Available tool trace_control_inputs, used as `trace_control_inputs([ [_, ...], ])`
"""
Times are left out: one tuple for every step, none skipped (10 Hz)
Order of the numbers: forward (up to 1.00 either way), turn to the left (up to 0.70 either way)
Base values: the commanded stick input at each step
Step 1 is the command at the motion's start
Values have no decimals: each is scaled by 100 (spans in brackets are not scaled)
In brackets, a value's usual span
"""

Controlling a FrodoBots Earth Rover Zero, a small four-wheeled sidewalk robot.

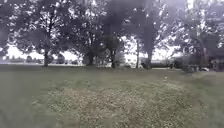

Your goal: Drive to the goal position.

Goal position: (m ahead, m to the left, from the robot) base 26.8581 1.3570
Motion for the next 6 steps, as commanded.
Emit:
trace_control_inputs([
  [70,0],
  [70,0],
  [70,0],
  [70,0],
  [70,0],
  [70,0],
])
